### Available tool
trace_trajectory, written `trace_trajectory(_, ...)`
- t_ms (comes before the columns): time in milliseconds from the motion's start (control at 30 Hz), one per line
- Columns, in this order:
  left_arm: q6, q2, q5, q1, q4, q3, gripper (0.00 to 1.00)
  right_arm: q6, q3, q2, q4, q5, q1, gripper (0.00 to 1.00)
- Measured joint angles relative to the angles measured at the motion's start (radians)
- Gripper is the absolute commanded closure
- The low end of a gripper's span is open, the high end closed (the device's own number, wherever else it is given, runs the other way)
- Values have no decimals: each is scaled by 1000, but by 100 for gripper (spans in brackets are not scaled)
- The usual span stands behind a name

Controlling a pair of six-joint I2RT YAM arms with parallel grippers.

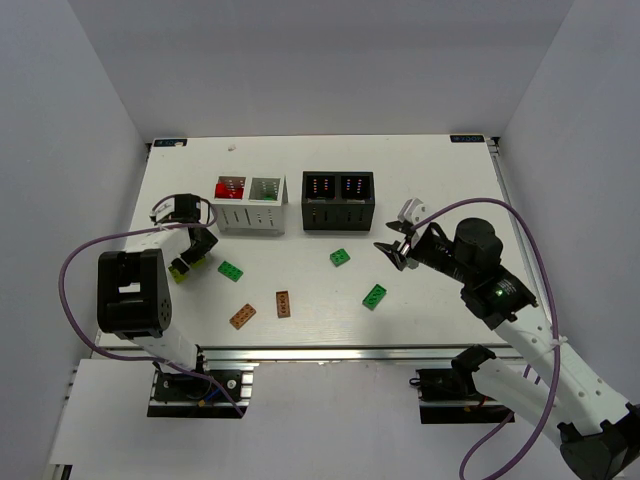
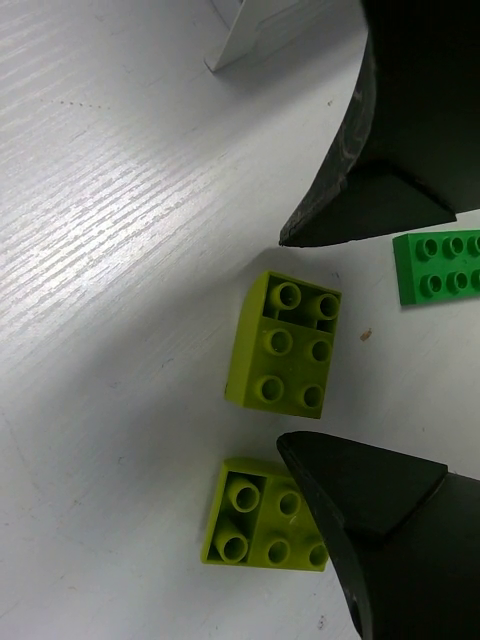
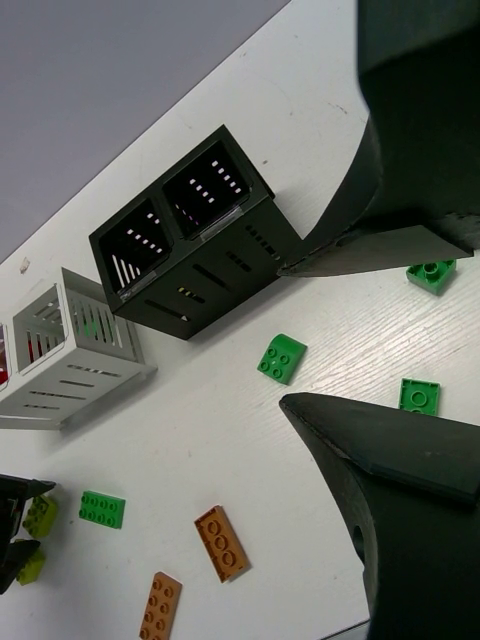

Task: Sort the legos into containers by color

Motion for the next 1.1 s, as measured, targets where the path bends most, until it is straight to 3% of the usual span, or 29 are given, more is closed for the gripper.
trace_trajectory(267,11,0,41,0,18,0,31,0,0,-9,0,0,0,44)
trace_trajectory(667,22,-3,89,0,43,-5,45,0,0,-10,0,0,0,44)
trace_trajectory(833,9,-28,114,0,45,-23,66,0,0,-10,0,0,0,44)
trace_trajectory(1100,-5,-177,154,0,43,-64,80,0,0,-11,0,0,0,44)
